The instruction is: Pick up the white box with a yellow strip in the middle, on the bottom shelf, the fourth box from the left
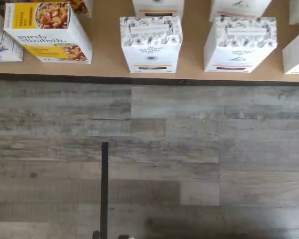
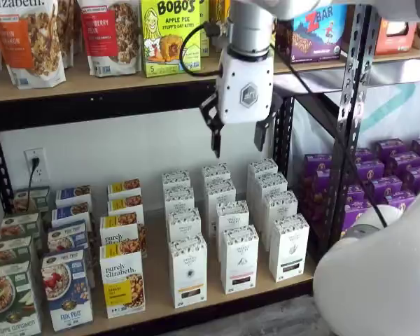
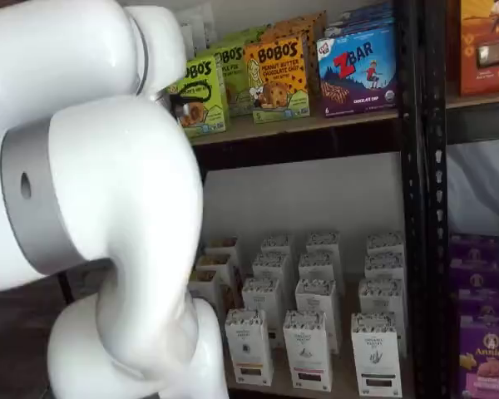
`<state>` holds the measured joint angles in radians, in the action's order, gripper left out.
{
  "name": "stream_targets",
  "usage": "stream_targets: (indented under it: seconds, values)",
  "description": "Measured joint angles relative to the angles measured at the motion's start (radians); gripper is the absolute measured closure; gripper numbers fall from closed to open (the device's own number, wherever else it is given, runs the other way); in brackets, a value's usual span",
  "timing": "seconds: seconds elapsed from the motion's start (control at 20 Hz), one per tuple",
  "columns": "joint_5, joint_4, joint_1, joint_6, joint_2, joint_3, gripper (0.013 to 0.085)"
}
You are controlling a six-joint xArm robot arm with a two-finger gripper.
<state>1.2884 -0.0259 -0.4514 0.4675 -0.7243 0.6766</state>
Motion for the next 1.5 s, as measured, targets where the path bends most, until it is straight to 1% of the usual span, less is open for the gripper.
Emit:
stream_targets:
  seconds: [0.15, 0.3, 0.35, 0.5, 0.55, 0.6, 0.8, 0.9, 1.1, 1.3, 1.4, 1.5]
  values:
    - [-0.048, -0.009, -0.019, 0.024, 0.048, -0.014, 0.0130]
    - [-0.148, -0.022, -0.033, 0.046, 0.097, -0.044, 0.0130]
    - [-0.174, -0.030, -0.035, 0.052, 0.104, -0.052, 0.0130]
    - [-0.262, -0.075, -0.043, 0.086, 0.151, -0.069, 0.0130]
    - [-0.295, -0.077, -0.041, 0.087, 0.181, -0.070, 0.0130]
    - [-0.304, -0.078, -0.040, 0.088, 0.192, -0.069, 0.0130]
    - [-0.369, -0.065, -0.036, 0.082, 0.281, -0.059, 0.0130]
    - [-0.401, -0.069, -0.037, 0.090, 0.346, -0.045, 0.0130]
    - [-0.502, -0.064, -0.038, 0.093, 0.455, -0.040, 0.0130]
    - [-0.613, -0.024, -0.032, 0.062, 0.550, -0.048, 0.0130]
    - [-0.668, -0.015, -0.025, 0.049, 0.603, -0.050, 0.0130]
    - [-0.704, -0.012, -0.016, 0.038, 0.649, -0.047, 0.0130]
